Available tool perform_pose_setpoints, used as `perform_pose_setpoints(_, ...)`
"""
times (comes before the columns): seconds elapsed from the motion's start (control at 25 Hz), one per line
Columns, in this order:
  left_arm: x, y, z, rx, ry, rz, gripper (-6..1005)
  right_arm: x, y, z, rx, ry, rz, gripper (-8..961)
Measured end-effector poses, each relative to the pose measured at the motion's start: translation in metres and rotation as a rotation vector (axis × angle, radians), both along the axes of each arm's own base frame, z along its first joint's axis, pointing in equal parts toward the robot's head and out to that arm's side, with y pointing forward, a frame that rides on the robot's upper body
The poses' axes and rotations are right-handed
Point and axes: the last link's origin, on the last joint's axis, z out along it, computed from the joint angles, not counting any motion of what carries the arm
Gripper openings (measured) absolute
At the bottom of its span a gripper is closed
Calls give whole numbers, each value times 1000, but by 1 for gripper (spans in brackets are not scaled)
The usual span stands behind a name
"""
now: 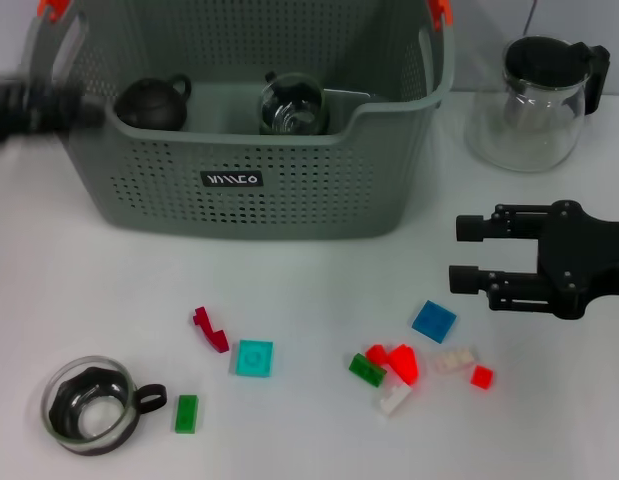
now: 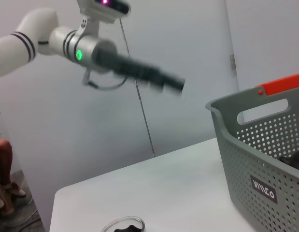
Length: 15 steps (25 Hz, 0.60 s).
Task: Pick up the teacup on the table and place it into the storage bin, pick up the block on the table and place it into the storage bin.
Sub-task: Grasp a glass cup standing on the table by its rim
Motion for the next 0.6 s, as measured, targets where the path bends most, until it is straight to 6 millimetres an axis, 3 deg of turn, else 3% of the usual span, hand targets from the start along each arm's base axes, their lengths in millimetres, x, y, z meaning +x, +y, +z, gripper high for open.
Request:
perform_pose_setpoints(0.16, -15, -14, -12, -81, 293, 67, 553, 0, 0, 0, 0, -1, 0, 674)
perform_pose_setpoints(0.32, -21, -26, -44, -216, 529, 33, 553, 1, 0, 0, -1, -1, -5, 675)
perform_pose_setpoints(0.4, -20, -28, -61, -269, 605, 18, 552, 2, -1, 0, -1, -1, -8, 675)
perform_pose_setpoints(0.6, -20, -29, -77, -303, 664, 0, 551, 3, -2, 1, -2, -1, -11, 674)
